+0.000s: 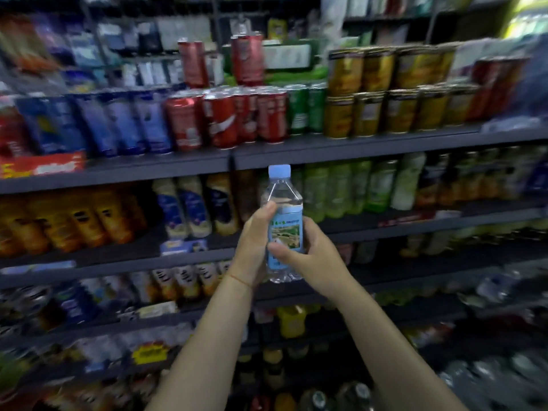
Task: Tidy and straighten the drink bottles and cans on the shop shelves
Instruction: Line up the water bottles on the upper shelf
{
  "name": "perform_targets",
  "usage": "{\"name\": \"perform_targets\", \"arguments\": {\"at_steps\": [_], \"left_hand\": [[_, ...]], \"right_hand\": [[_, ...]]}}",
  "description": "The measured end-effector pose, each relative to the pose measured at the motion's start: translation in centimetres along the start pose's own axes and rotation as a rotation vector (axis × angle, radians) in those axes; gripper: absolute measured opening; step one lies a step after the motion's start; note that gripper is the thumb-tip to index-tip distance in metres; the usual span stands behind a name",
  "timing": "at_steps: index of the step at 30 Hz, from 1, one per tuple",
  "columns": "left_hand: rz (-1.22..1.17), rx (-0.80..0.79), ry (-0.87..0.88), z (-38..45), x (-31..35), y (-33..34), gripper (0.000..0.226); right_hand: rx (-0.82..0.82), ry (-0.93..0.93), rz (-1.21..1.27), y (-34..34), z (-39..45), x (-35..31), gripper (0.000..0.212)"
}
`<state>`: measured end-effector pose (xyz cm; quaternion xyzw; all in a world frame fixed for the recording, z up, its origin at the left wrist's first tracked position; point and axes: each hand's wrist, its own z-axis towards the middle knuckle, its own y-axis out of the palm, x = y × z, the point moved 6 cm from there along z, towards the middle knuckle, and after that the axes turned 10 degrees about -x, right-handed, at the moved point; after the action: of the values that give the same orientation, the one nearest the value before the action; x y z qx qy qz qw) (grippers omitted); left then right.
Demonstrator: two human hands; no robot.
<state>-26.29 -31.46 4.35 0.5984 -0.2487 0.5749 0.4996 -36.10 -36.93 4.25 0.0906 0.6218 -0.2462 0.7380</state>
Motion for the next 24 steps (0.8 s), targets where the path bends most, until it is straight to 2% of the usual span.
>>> {"name": "perform_targets", "arguments": {"at_steps": [4, 6, 9, 12, 16, 20, 24], "left_hand": [[-0.063, -0.101, 0.052, 7.4, -3.7, 8.2, 0.068], [-0.07, -0.115, 0.08, 11.4, -5.1, 12.4, 0.073], [-0.113, -0.169, 0.115, 17.6, -6.3, 19.5, 0.073], [-0.06, -0.217, 0.173, 22.5, -6.2, 26.5, 0.057], [0.11, -0.294, 0.273, 28.2, -5.1, 35.4, 0.05], [0.199, -0.276, 0.358, 33.6, -6.6, 43.0, 0.045], [0.191, -0.306, 0.392, 37.3, -10.7, 52.3, 0.057]], "right_hand": [[0.151, -0.044, -0.173, -11.3, -0.2, 1.6, 0.064], [0.205, -0.075, -0.226, -17.1, -0.2, 2.1, 0.066], [0.283, -0.104, -0.3, -26.1, 0.1, 1.6, 0.056], [0.338, -0.134, -0.321, -34.4, 0.2, 0.1, 0.037], [0.421, -0.229, -0.338, -44.6, -0.2, -1.8, 0.033], [0.512, -0.274, -0.338, -54.1, -0.9, -1.3, 0.035], [0.565, -0.3, -0.323, -64.3, -2.8, 0.3, 0.027]]}}
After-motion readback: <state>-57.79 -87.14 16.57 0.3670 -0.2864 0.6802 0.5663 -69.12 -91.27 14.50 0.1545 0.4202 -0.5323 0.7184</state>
